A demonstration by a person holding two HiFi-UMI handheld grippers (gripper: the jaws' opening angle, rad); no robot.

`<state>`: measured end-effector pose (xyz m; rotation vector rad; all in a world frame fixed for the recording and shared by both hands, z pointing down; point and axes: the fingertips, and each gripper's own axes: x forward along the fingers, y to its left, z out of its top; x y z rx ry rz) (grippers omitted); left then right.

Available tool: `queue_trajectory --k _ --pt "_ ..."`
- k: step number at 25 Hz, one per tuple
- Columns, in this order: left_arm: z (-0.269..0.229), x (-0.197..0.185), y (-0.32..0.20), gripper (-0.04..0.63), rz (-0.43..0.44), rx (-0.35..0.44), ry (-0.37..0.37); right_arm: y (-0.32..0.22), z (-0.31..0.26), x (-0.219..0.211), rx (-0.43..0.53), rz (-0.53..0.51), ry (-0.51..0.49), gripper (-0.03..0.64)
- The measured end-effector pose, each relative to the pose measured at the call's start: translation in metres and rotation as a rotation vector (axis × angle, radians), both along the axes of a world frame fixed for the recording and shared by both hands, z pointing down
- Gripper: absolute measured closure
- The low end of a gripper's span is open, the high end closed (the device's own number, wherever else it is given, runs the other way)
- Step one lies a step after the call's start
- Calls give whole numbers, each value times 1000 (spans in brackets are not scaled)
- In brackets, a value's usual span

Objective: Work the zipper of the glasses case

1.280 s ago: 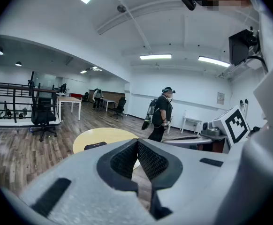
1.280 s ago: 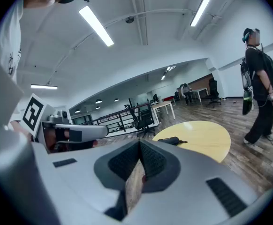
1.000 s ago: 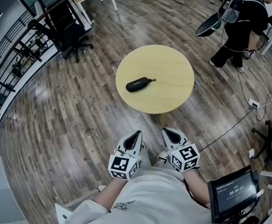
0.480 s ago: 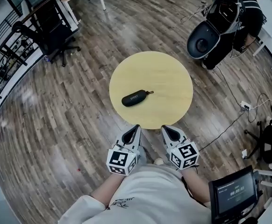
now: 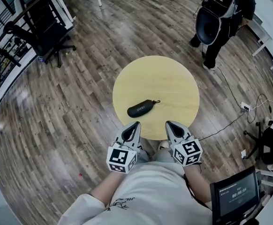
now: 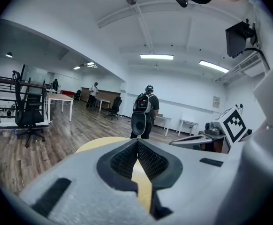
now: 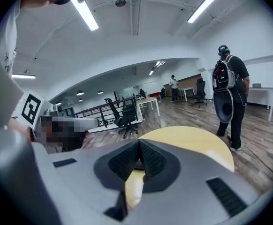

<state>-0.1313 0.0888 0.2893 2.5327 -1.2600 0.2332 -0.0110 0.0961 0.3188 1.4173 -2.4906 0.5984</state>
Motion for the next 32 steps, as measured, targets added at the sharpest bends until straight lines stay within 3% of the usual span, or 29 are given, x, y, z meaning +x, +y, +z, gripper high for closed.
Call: queue_trajectory --k 11,18,21,25,28,32 --pt "28 15 -33 589 -97 -75 -43 -55 35 7 -45 -142 27 615" --pt "82 21 -71 589 -116 -128 -127 -97 82 19 -80 -186 66 615" --pt "117 19 -86 589 -91 -164 -174 -112 109 11 -75 -230 113 615" --pt "171 14 -100 589 -71 -194 -293 -129 147 6 -73 -294 171 615" --pt "190 11 -111 588 -96 -216 -312 -139 168 4 -86 -358 194 615" --pt "213 22 -121 588 -5 -249 -378 -156 185 -6 -59 -460 218 615"
